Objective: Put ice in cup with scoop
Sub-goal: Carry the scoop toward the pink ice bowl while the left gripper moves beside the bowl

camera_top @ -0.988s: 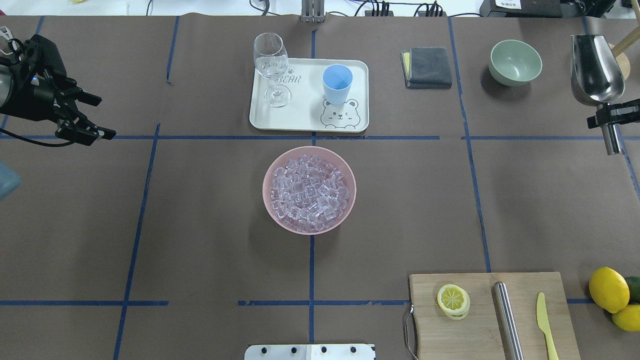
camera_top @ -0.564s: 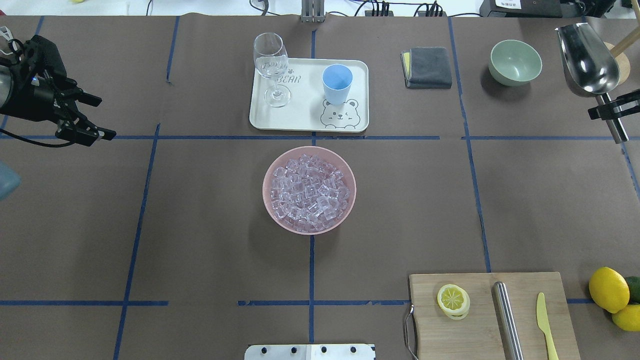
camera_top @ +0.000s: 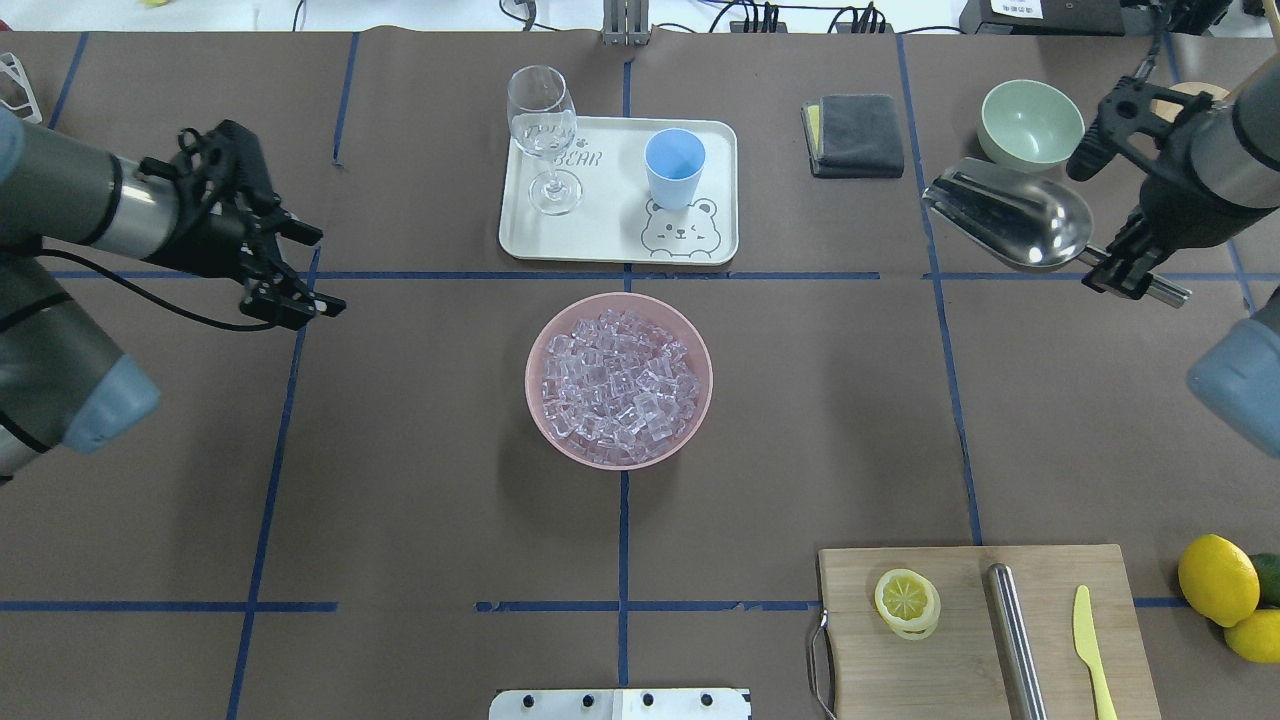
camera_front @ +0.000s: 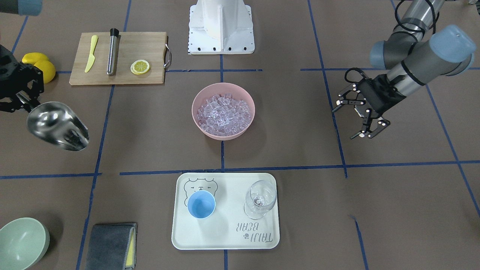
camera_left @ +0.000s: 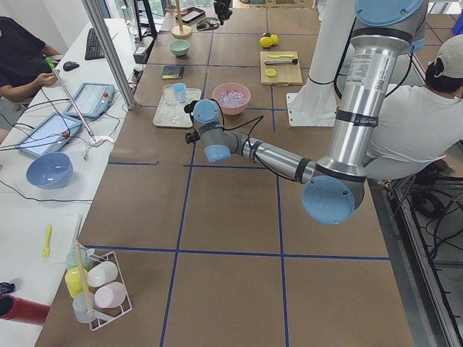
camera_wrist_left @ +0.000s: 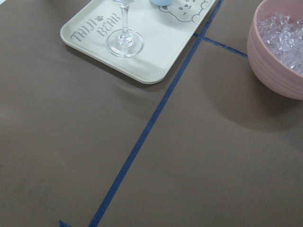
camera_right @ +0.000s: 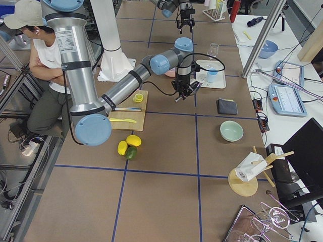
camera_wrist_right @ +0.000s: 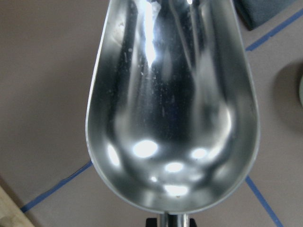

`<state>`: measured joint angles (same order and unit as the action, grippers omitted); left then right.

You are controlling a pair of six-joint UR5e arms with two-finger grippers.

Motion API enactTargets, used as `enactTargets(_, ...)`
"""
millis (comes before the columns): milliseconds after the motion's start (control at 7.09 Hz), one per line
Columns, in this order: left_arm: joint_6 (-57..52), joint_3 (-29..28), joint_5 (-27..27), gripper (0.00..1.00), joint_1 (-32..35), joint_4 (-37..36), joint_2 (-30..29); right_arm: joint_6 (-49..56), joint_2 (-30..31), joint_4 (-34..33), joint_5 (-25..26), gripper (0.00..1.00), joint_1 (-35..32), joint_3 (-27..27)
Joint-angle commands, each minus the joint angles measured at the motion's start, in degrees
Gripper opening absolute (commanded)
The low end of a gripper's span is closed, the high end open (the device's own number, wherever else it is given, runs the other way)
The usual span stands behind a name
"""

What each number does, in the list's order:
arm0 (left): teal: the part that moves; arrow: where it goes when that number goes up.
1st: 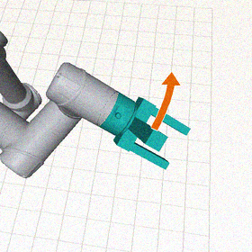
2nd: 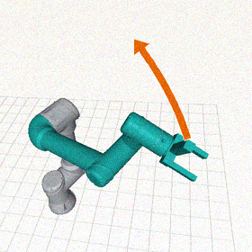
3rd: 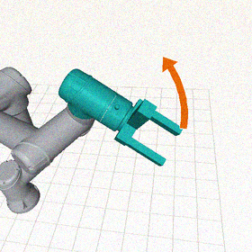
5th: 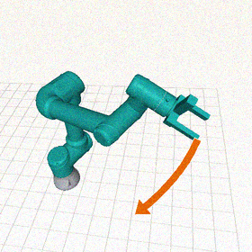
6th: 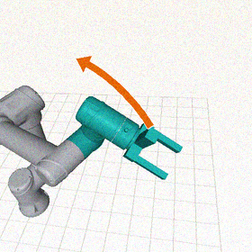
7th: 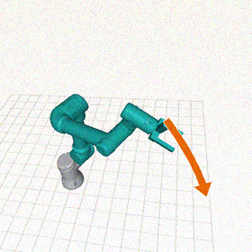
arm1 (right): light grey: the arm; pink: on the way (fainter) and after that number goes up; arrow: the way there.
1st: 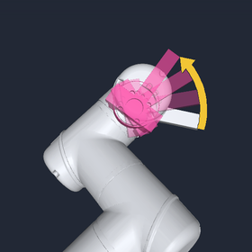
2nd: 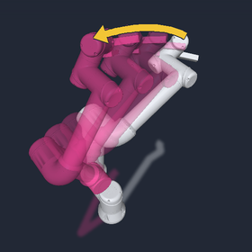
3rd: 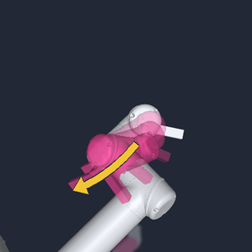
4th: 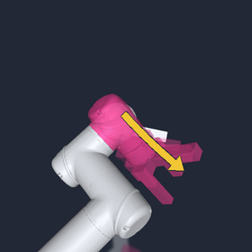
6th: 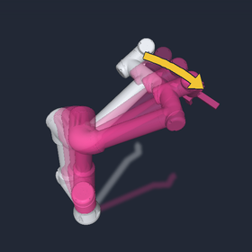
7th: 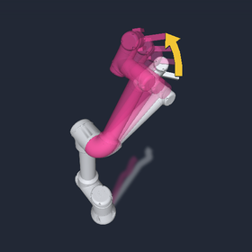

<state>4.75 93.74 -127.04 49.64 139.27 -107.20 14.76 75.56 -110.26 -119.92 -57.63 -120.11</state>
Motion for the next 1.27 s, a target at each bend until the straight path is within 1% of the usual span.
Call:
enactTargets(0, 0.1, -1.4, 5.8, 1.00, -8.8, 0.0, -5.6, 1.4, -7.9, -12.3, 3.3, 0.00, 6.4, -0.3)
enactTargets(141, 0.2, -1.8, 5.9, 1.00, -10.3, 0.0, -5.9, 1.4, -9.0, -12.6, 3.2, 0.00, 7.3, -0.6)
enactTargets(564, -0.2, -3.1, 5.4, 1.00, -11.1, 0.2, -6.0, 1.4, -11.1, -12.8, 3.3, 0.00, 9.9, -2.2)
enactTargets(705, -1.3, -3.1, 5.1, 1.00, -12.4, 0.1, -6.2, 1.5, -11.7, -12.8, 3.5, 0.00, 10.1, -2.6)
enactTargets(846, -4.9, -4.3, 5.2, 1.00, -13.1, 0.1, -7.2, 3.2, -12.4, -12.9, 5.9, 0.00, 11.3, -2.9)
enactTargets(988, -5.4, -6.4, 5.1, 1.00, -13.2, 0.2, -9.3, 3.4, -12.6, -15.0, 9.2, 0.00, 12.8, -4.0)
enactTargets(1129, -6.1, -6.3, 5.4, 1.00, -13.6, 0.7, -9.4, 3.7, -15.1, -20.1, 11.0, 0.00, 13.9, -4.3)
